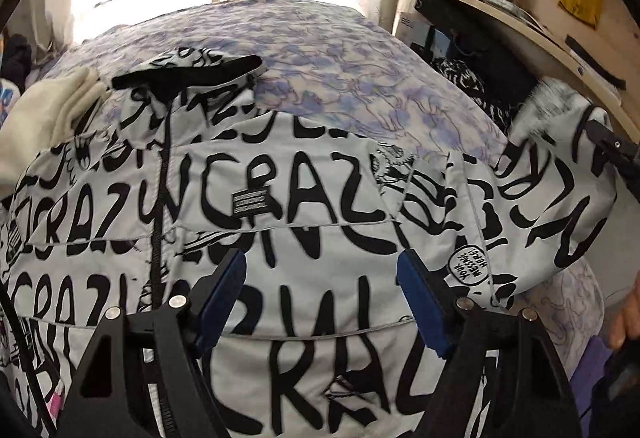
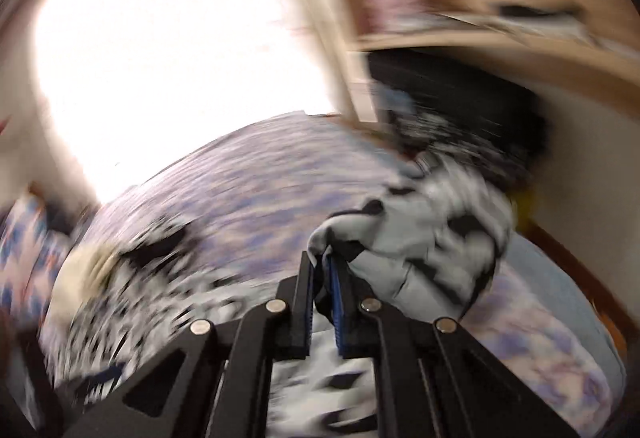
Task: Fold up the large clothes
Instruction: 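Lift the sleeve with the right tool and carry it across the jacket front toward the zipper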
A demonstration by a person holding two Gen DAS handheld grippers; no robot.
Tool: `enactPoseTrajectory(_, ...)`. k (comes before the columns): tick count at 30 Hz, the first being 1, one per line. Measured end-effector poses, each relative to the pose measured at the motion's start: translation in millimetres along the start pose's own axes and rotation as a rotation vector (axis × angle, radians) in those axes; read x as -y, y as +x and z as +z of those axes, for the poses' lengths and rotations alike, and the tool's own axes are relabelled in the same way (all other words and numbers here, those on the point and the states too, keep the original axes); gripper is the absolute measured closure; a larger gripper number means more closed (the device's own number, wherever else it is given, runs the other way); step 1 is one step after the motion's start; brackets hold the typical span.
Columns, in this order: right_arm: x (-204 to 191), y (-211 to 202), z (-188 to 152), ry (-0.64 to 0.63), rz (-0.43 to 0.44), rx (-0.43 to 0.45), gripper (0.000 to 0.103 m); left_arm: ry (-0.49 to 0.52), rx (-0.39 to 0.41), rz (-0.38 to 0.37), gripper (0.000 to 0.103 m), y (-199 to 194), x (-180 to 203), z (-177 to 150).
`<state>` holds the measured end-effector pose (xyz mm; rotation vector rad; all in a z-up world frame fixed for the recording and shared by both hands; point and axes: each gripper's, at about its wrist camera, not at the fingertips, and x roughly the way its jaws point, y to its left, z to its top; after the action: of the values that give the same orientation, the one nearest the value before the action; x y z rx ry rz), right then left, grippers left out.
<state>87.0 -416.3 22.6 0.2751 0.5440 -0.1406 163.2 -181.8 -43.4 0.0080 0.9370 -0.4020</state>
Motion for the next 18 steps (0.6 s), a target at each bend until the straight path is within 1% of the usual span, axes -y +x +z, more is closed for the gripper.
enactPoseTrajectory(1, -17.8, 6.1, -5.7, -0.037, 0.036, -0.021, 0.095, -0.020, -0.004, 0.000, 0.026, -1.6, -9.2, 0.6)
enactPoseTrajectory(2, -37.6, 15.5, -14.7, -0.082, 0.070, -0.060, 0.095, -0.038, -0.006, 0.004, 0.026, -3.2, -17.9, -0.1)
enactPoseTrajectory(4, -65.0, 34.4, -38.4, -0.150, 0.098, -0.150, 0.093, -0.059, -0.004, 0.019, 0.026, -4.2, -32.9, -2.8)
enactPoseTrajectory(6, -81.5, 50.6, -66.4, -0.200, 0.111, -0.251, 0.093, -0.072, -0.011, 0.034, 0.026, -2.3, -45.1, -7.8)
enactPoseTrajectory(7, -85.9, 58.7, -81.5, -0.211, 0.120, -0.305, 0.093, -0.081, -0.024, 0.028, 0.026, 0.8, -51.7, -10.1)
enactPoseTrajectory(9, -86.8, 61.8, -104.0, -0.206, 0.123, -0.361, 0.093, -0.094, -0.053, 0.003, 0.026, 8.0, -59.9, -15.8)
enactPoseTrajectory(10, -84.2, 61.6, -113.0, -0.191, 0.131, -0.389, 0.093, -0.105, -0.075, -0.024, 0.026, 13.4, -63.9, -17.9)
enactPoseTrajectory(11, -78.2, 60.6, -117.0, -0.173, 0.135, -0.409, 0.093, -0.119, -0.093, -0.047, 0.026, 18.8, -66.0, -21.5)
enactPoseTrajectory(14, -64.6, 47.5, -124.6, -0.125, 0.134, -0.413, 0.093, -0.172, -0.148, -0.136, 0.026, 34.0, -70.6, -28.4)
enactPoseTrajectory(18, -56.4, 25.1, -131.0, -0.100, 0.100, -0.377, 0.089, -0.234, -0.207, -0.245, 0.026, 54.4, -67.3, -36.6)
